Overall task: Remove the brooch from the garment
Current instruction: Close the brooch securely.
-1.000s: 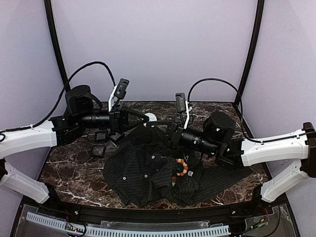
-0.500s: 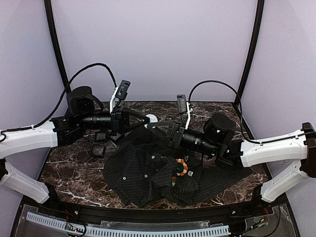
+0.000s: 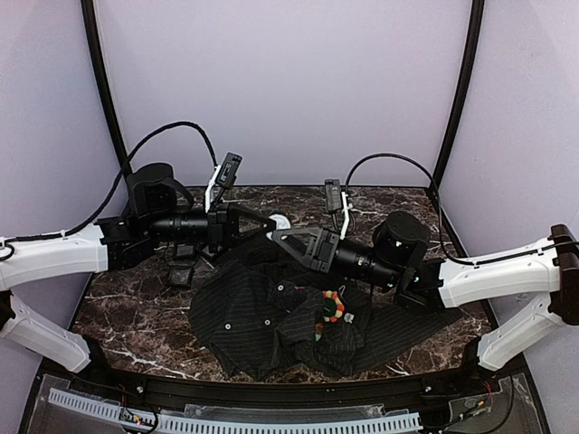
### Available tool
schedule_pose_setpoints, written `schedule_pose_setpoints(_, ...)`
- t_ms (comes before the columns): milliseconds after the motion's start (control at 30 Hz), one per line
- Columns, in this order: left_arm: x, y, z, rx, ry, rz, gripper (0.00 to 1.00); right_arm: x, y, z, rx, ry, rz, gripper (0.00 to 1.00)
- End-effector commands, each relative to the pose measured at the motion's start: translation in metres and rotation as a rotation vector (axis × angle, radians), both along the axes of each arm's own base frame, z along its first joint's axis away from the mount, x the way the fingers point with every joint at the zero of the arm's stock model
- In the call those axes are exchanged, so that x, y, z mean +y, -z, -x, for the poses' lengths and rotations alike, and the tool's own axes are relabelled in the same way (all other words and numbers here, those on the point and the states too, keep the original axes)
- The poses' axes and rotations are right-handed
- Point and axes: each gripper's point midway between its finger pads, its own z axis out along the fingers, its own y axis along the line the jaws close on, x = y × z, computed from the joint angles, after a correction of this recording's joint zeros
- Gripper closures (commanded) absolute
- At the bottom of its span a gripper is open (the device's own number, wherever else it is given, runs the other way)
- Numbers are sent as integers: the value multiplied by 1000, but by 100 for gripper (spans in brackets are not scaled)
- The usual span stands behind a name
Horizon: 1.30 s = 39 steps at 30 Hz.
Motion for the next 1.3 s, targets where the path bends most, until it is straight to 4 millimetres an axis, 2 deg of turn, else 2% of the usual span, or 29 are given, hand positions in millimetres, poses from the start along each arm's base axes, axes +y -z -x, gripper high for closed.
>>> schedule_pose_setpoints(0,8,-21,17,-79,45,52,99,-23,32,-49,137,192,36,100)
schedule_pose_setpoints(533,21,-27,5,-109,-82,63,99,-33,52,-59,228,241,40,100)
schedule_pose_setpoints(933,27,-29,-3,-98,-134,70,99,-38,49,-56,215,241,24,100)
schedule_pose_setpoints(1267,36,-26,-22,-54,-228,66,99,-40,51,-57,217,249,29,100)
